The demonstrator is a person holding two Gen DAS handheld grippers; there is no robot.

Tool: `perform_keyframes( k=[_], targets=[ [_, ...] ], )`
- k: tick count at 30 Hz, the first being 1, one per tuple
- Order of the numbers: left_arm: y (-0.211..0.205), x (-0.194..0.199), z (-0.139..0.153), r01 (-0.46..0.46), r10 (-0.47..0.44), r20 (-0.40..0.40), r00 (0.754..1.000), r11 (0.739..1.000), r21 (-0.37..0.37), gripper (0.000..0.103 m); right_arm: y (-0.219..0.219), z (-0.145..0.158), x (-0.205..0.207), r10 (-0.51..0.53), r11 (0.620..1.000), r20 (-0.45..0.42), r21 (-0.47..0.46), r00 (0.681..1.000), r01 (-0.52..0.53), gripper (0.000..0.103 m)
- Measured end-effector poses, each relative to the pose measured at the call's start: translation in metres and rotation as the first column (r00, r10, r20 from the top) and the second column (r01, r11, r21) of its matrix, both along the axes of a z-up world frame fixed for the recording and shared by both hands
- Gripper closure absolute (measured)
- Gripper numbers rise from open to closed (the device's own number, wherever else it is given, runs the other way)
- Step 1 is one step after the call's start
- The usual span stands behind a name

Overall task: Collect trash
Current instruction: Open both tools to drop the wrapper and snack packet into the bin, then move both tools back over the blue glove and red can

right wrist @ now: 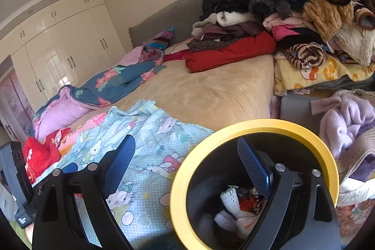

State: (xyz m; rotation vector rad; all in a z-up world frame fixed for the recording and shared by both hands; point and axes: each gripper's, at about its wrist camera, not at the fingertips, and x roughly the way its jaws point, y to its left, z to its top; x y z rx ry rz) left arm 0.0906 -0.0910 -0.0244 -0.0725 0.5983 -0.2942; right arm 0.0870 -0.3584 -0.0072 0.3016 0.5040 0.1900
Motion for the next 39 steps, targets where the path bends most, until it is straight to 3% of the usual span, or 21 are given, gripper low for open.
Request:
perform_keyframes(
  k=[19, 32, 34, 36, 39],
  targets=[
    [0.083, -0.001, -0.001, -0.181, 0.181, 0.012, 0.983, 0.983, -0.021, 0.011, 0.081, 0.001, 0.013, 0.166, 0.985, -0.006, -0.048, 0.986, -0.167, 0.016],
    [0.152, 0.004, -0.037, -0.302, 0.297, -0.121, 0.947, 0.953, -0.031, 0.012, 0.182, -0.03, 0.058, 0.363, 0.924, -0.145, -0.075, 0.921, -0.376, 0.017],
    [0.159, 0.005, -0.046, -0.311, 0.301, -0.159, 0.94, 0.949, -0.044, 0.021, 0.198, -0.039, 0.067, 0.388, 0.911, -0.174, -0.076, 0.905, -0.405, 0.017],
    [0.166, 0.007, -0.056, -0.322, 0.303, -0.21, 0.93, 0.945, -0.061, 0.035, 0.213, -0.05, 0.075, 0.414, 0.896, -0.207, -0.076, 0.886, -0.437, 0.025],
    [0.171, 0.009, -0.071, -0.322, 0.29, -0.27, 0.918, 0.943, -0.084, 0.044, 0.233, -0.07, 0.088, 0.446, 0.874, -0.264, -0.077, 0.855, -0.48, 0.032]
  ],
)
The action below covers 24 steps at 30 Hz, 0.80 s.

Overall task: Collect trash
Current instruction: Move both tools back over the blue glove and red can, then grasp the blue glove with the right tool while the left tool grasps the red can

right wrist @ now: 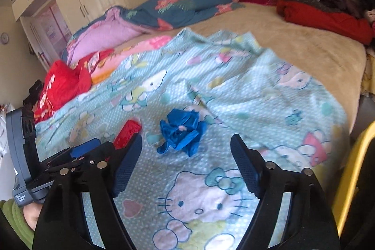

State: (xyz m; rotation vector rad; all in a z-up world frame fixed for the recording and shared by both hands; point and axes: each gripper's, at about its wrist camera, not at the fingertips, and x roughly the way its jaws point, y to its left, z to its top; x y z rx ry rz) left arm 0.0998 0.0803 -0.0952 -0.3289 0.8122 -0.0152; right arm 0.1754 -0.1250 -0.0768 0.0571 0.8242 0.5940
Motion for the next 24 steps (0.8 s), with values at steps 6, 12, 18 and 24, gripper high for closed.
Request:
perform_keyframes(
  k=[6, 12, 18, 24],
  targets=[
    [0.002, 0.003, -0.021, -0.001, -0.002, -0.063, 0.998, 0.999, -0.045, 0.054, 0.027, -0.034, 0.023, 0.028, 0.999, -0.079, -0.043, 0.997, -0.031, 0.045],
    [-0.001, 0.004, -0.026, 0.004, -0.006, -0.068, 0.998, 0.999, -0.039, 0.057, 0.035, -0.051, 0.037, 0.037, 0.998, -0.131, -0.045, 0.991, -0.043, 0.081],
    [-0.003, 0.008, -0.03, 0.005, -0.007, -0.081, 0.997, 1.0, -0.023, 0.076, 0.026, -0.039, 0.016, 0.067, 0.998, -0.088, 0.001, 0.994, -0.068, 0.089],
    [-0.01, 0.006, -0.021, 0.032, -0.032, -0.051, 0.998, 0.999, -0.003, 0.076, 0.002, -0.009, -0.012, 0.046, 0.996, -0.008, 0.074, 0.999, -0.045, 0.091]
  ],
)
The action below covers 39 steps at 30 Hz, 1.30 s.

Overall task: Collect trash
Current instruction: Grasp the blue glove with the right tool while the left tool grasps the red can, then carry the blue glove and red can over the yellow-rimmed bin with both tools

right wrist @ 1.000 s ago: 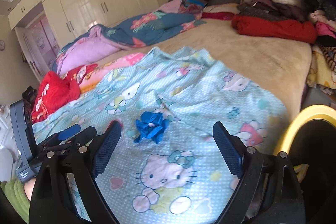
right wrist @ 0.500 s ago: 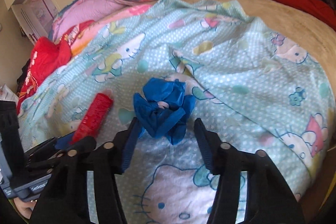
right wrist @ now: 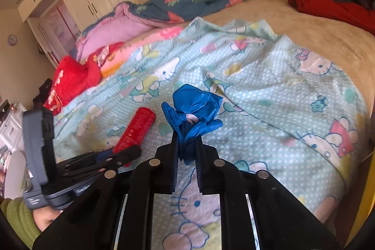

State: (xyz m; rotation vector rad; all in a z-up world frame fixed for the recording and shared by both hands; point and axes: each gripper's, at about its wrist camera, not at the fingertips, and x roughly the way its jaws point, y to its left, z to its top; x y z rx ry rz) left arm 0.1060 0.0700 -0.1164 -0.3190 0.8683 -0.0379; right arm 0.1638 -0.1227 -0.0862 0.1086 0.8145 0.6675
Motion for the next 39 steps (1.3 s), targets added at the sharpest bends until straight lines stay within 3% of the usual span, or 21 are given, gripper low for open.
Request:
perform_keyframes(
  k=[12, 39],
  targets=[
    [-0.045, 0.003, 0.053, 0.103, -0.104, 0.129, 0.986, 0.995, 0.009, 0.076, -0.076, 0.051, -0.027, -0.115, 0.991, 0.09, 0.073, 0.989, 0.108, 0.091],
    [-0.152, -0.01, 0.106, 0.315, -0.312, 0.247, 0.917, 0.949, 0.031, 0.076, -0.2, 0.091, -0.078, -0.32, 0.947, 0.161, 0.087, 0.934, 0.31, 0.091]
  ],
)
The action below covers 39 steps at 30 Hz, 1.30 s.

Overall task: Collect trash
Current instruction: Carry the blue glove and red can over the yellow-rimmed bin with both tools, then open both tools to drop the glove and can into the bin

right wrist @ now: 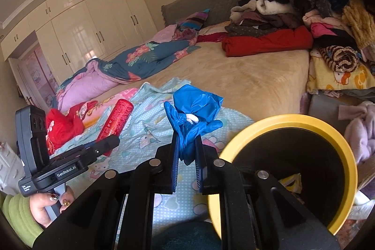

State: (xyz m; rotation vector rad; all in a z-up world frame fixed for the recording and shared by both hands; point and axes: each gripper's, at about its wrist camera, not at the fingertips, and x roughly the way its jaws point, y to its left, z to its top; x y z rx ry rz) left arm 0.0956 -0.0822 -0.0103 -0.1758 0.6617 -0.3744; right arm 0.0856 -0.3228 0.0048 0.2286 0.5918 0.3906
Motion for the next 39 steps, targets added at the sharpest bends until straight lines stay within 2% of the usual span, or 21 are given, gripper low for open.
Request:
perform_keyframes(
  k=[17, 30, 39],
  targets=[
    [-0.071, -0.005, 0.006, 0.131, -0.131, 0.024, 0.991, 0.991, 0.009, 0.076, -0.082, -0.008, -0.018, -0.173, 0.985, -0.041, 0.019, 0.984, 0.174, 0.091],
    [-0.124, 0.005, -0.016, 0.225, -0.223, -0.038, 0.974, 0.974, 0.04, 0.076, -0.116, -0.035, -0.021, -0.237, 0.969, -0.164, 0.028, 0.958, 0.245, 0.091],
    [-0.157, 0.017, -0.039, 0.273, -0.266, -0.089, 0.96, 0.958, 0.084, 0.076, -0.133, -0.047, -0.019, -0.261, 0.959, -0.211, 0.051, 0.942, 0.277, 0.089]
  ],
)
